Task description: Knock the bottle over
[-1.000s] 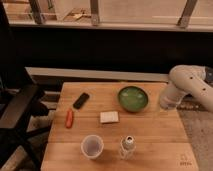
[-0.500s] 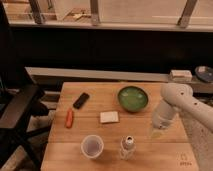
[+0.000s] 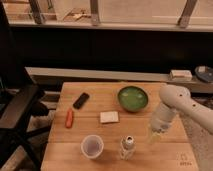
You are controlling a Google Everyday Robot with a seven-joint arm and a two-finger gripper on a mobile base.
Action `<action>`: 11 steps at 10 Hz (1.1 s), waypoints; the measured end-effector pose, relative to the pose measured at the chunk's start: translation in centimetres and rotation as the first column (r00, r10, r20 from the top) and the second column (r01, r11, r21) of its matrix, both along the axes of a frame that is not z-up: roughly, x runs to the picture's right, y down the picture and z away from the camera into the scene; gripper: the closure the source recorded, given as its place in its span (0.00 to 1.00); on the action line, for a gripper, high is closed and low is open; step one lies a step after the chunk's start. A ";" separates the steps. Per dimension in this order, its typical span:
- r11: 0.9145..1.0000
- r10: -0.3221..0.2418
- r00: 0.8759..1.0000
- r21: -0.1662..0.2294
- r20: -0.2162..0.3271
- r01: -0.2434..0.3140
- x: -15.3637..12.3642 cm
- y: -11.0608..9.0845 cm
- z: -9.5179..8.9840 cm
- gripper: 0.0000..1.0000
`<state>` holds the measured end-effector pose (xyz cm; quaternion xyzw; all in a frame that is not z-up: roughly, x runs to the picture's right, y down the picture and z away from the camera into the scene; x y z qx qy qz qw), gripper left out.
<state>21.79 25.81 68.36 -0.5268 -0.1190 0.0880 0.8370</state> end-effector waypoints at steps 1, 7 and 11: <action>0.999 -0.035 0.999 -0.030 -0.010 0.035 0.3 1.1 -0.3 1.00; 0.956 -0.123 0.990 -0.258 0.072 0.138 -2.3 8.5 -2.9 1.00; 0.975 0.023 0.955 -0.220 0.297 0.044 -9.5 5.4 -3.8 1.00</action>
